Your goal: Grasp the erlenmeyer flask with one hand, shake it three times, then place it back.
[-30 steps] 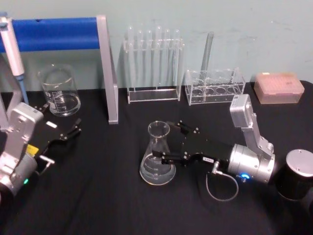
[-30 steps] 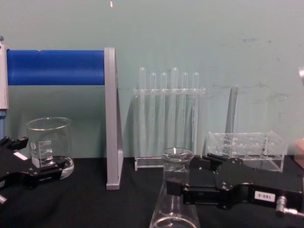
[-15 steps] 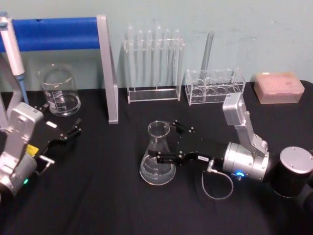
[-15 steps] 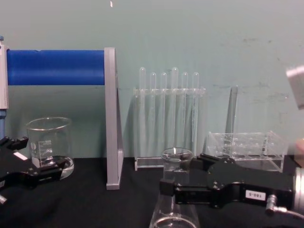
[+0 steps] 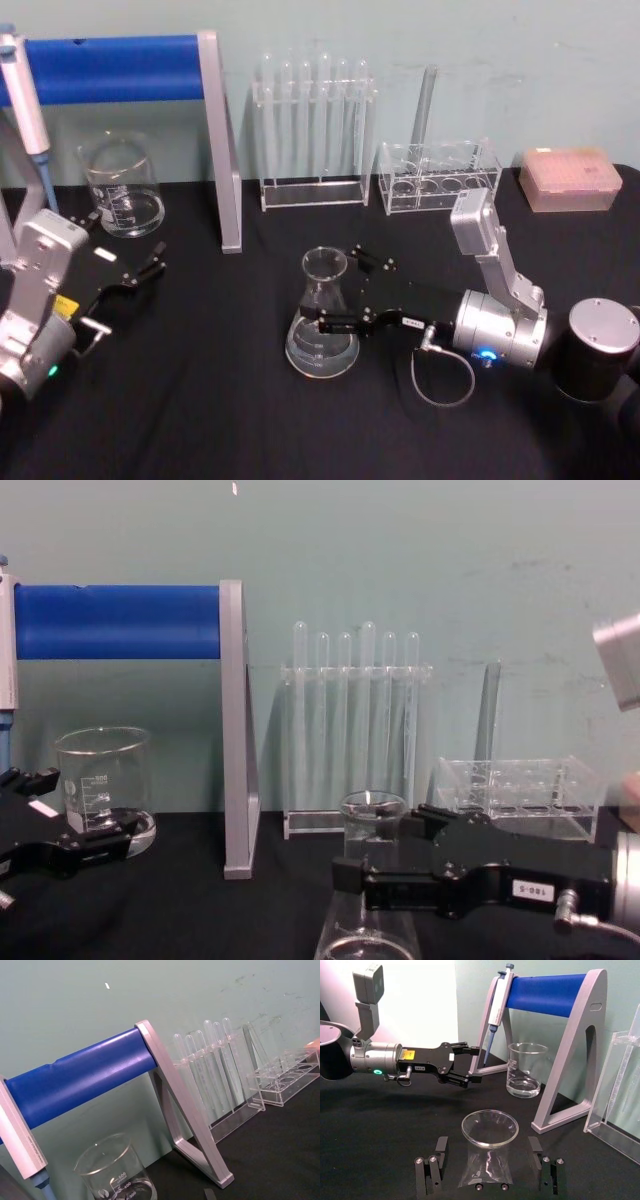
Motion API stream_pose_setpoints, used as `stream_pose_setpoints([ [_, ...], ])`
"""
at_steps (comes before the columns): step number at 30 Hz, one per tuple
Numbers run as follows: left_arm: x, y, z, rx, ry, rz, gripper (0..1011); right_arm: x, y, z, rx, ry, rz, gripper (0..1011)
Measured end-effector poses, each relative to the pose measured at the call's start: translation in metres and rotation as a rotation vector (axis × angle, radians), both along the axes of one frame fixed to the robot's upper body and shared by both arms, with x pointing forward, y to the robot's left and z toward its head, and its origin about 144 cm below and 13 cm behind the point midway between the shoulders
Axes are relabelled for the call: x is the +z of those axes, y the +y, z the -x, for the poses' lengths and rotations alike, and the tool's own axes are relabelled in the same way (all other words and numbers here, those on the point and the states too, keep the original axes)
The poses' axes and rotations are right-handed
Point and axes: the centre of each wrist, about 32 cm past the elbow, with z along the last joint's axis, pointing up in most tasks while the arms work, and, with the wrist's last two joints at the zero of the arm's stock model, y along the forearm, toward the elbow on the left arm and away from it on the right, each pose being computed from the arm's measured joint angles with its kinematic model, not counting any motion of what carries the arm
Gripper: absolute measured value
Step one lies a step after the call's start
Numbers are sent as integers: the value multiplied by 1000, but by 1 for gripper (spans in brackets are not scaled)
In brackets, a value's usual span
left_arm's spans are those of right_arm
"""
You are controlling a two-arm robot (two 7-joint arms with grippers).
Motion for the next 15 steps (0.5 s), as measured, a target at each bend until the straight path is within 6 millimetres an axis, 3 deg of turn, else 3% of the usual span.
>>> stream_pose_setpoints([
  [15, 0, 0, 0, 0, 0, 0, 1001, 0, 0, 0, 1, 0, -2, 999],
])
